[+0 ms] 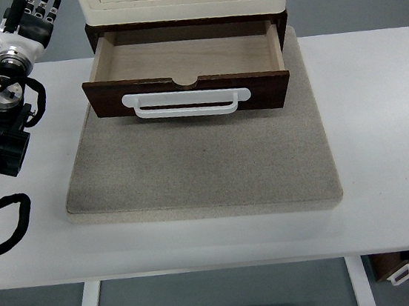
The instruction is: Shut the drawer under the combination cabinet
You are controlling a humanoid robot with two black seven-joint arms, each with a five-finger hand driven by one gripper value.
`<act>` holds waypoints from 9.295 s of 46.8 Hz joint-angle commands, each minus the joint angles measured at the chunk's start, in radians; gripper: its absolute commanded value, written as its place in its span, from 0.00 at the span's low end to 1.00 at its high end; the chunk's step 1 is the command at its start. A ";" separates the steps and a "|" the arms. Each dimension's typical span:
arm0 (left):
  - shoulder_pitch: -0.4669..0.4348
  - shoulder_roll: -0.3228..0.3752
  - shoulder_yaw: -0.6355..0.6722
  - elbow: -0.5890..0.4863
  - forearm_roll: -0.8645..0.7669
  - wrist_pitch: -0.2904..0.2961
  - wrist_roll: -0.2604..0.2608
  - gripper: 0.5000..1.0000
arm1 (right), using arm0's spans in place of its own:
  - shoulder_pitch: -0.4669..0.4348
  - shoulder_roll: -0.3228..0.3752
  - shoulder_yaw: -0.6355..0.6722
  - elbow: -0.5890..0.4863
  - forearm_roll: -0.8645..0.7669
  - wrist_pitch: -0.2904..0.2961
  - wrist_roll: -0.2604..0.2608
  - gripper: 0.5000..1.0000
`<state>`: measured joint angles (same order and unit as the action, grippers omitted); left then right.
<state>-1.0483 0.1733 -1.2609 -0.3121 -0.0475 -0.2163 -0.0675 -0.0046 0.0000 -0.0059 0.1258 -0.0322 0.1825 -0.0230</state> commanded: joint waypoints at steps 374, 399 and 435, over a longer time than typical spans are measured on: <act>-0.345 0.330 0.916 -0.869 0.634 -0.347 0.072 1.00 | 0.000 0.000 0.000 0.000 0.000 0.000 0.000 0.90; -0.305 0.333 0.577 -0.855 0.468 -0.341 -0.002 1.00 | 0.000 0.000 0.000 0.000 0.000 0.000 0.000 0.90; -0.297 0.342 0.161 -0.435 0.357 -0.161 -0.046 1.00 | 0.000 0.000 0.000 0.000 0.000 0.000 0.000 0.90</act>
<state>-1.3450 0.5150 -1.0861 -0.7942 0.3154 -0.4088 -0.1123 -0.0047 0.0000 -0.0061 0.1258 -0.0322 0.1825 -0.0229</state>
